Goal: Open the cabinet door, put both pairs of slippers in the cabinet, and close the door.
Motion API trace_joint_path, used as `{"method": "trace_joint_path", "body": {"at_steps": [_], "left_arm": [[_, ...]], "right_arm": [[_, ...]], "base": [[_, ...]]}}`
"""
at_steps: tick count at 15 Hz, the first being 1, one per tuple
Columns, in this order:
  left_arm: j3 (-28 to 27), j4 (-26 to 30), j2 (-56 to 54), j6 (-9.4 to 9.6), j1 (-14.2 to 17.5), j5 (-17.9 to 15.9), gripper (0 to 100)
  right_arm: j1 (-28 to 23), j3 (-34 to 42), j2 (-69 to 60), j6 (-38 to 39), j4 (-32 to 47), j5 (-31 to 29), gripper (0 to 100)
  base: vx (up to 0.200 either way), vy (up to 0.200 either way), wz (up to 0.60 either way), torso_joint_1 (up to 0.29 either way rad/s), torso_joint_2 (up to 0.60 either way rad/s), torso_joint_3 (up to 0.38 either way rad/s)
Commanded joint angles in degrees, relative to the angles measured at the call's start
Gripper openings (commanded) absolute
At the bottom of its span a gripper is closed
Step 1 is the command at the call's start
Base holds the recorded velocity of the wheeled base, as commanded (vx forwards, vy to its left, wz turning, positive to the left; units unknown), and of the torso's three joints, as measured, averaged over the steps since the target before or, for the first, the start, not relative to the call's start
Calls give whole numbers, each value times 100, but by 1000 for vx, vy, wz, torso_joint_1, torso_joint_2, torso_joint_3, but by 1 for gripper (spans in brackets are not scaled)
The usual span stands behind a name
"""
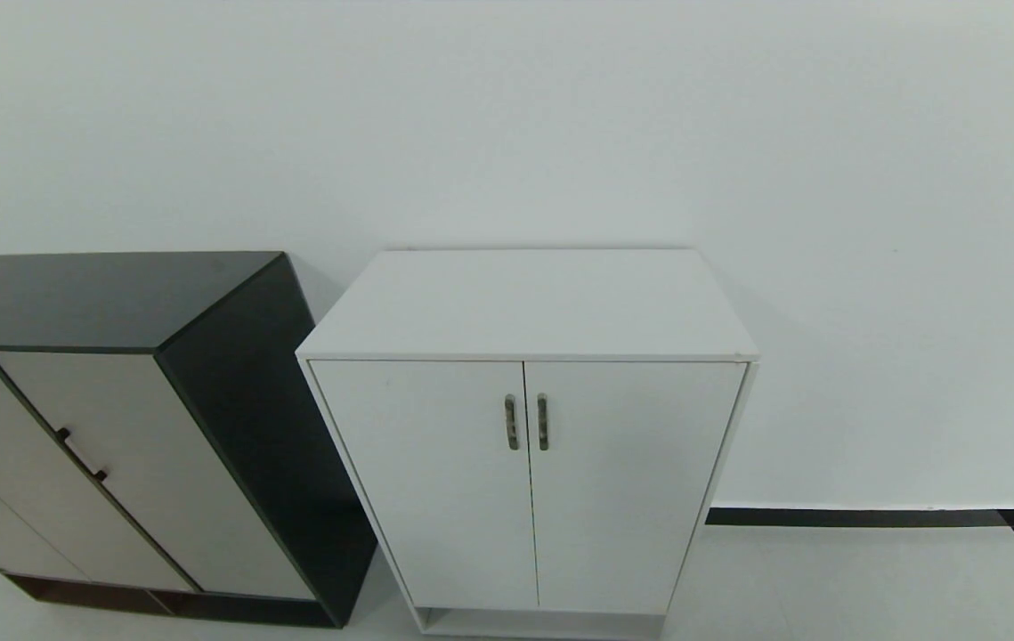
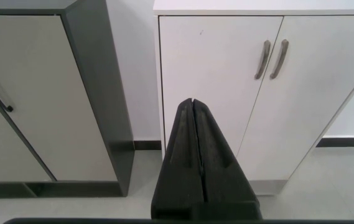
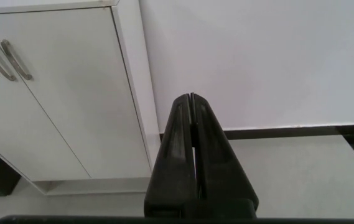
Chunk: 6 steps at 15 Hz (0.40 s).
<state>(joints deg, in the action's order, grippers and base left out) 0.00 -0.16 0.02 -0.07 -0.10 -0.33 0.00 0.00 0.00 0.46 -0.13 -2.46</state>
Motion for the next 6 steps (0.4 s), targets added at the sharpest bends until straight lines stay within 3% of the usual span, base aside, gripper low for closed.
{"method": "trace_joint_path", "body": {"at_steps": [1,6], "left_arm": [[0,-2,6,-1,1,-2,0],[0,-2,-2,-1,1,-2,0]], "right_arm": [[0,0,0,-2,5,0,0],[0,0,0,-2,5,0,0]], "base": [[0,0,0,0,0,0],[0,0,0,0,0,0]]}}
